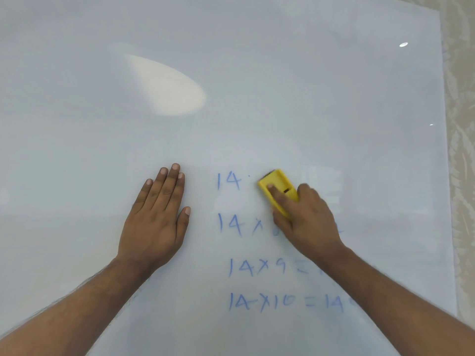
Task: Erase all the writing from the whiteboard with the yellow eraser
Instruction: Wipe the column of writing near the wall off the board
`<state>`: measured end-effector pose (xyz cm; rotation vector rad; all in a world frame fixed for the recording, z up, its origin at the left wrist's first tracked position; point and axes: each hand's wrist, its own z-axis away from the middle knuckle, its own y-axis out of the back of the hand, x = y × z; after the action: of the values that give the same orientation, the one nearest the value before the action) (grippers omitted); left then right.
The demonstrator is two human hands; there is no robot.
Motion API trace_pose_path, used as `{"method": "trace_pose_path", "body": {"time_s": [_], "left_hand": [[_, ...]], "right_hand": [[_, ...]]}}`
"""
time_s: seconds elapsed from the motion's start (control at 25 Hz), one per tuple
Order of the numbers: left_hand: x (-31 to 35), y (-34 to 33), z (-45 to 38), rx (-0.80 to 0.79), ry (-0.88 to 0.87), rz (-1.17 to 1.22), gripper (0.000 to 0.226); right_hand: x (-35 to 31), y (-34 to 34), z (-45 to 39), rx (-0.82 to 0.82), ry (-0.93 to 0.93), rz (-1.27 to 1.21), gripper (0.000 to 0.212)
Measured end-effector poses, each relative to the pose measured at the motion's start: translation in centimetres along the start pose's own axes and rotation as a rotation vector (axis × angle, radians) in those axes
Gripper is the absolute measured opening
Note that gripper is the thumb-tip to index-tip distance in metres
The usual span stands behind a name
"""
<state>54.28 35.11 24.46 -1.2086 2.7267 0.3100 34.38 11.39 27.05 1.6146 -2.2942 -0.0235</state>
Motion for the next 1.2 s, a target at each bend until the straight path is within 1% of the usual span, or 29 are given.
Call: {"method": "trace_pose_path", "body": {"time_s": [0.08,0.12,0.16,0.24,0.32,0.36,0.4,0.44,0.52,0.6,0.64,0.68,0.76,0.84,0.92,0.96,1.0,1.04,1.16,1.2], "left_hand": [[0.1,0.0,0.0,0.002,0.006,-0.001,0.064],[0.1,0.0,0.0,0.001,0.006,0.002,0.064],[0.1,0.0,0.0,0.001,0.003,0.005,0.063],[0.0,0.0,0.0,0.010,-0.004,0.007,0.063],[-0.3,0.0,0.2,0.019,-0.014,0.018,0.063],[-0.5,0.0,0.4,0.021,-0.020,0.020,0.063],[-0.6,0.0,0.6,0.024,-0.024,0.018,0.062],[-0.6,0.0,0.7,0.025,-0.024,0.014,0.062],[-0.6,0.0,0.9,0.025,-0.017,0.009,0.062],[-0.5,-0.1,0.9,0.022,-0.013,0.006,0.062],[-0.5,-0.1,0.8,0.022,-0.015,0.006,0.062],[-0.5,-0.1,0.8,0.023,-0.018,0.008,0.062],[-0.6,-0.1,0.8,0.027,-0.023,0.009,0.062],[-0.7,-0.1,1.0,0.030,-0.023,0.012,0.062],[-0.7,0.0,1.3,0.035,-0.018,0.016,0.062],[-0.7,0.0,1.4,0.034,-0.016,0.014,0.062],[-0.6,0.0,1.6,0.031,-0.012,0.011,0.061],[-0.5,0.1,1.7,0.029,-0.006,0.008,0.061],[-0.1,0.1,1.8,0.021,0.017,0.000,0.061],[0.0,0.1,1.8,0.017,0.021,0.002,0.061]], "right_hand": [[-1.3,-0.3,-2.2,0.048,-0.189,-0.062,0.047],[-2.6,-0.7,-3.0,0.062,-0.218,-0.083,0.047],[-3.9,-1.0,-3.4,0.069,-0.186,-0.095,0.046],[-6.3,-1.6,-2.6,0.036,0.010,-0.074,0.047],[-6.7,-1.9,-0.5,-0.034,0.232,-0.039,0.046],[-5.9,-1.8,0.3,-0.061,0.304,-0.020,0.045],[-4.9,-1.6,0.5,-0.063,0.338,0.004,0.045],[-3.7,-1.3,0.4,-0.050,0.317,0.027,0.045],[-2.6,-0.9,-0.7,0.003,0.143,0.027,0.047],[-3.2,-0.8,-2.9,0.057,-0.087,-0.040,0.046],[-4.1,-1.0,-4.0,0.076,-0.154,-0.071,0.046],[-5.2,-1.2,-4.8,0.086,-0.167,-0.086,0.046],[-7.1,-1.7,-5.0,0.076,-0.059,-0.069,0.047],[-7.8,-1.9,-3.2,0.014,0.118,-0.043,0.047],[-6.9,-1.7,-0.5,-0.059,0.267,-0.027,0.044],[-5.9,-1.5,0.4,-0.073,0.301,-0.009,0.044],[-4.7,-1.3,0.8,-0.062,0.291,0.011,0.044],[-3.6,-1.0,0.7,-0.036,0.232,0.021,0.045],[-2.7,-0.5,-2.1,0.041,-0.061,-0.030,0.047],[-3.4,-0.6,-3.4,0.055,-0.119,-0.052,0.047]]}}
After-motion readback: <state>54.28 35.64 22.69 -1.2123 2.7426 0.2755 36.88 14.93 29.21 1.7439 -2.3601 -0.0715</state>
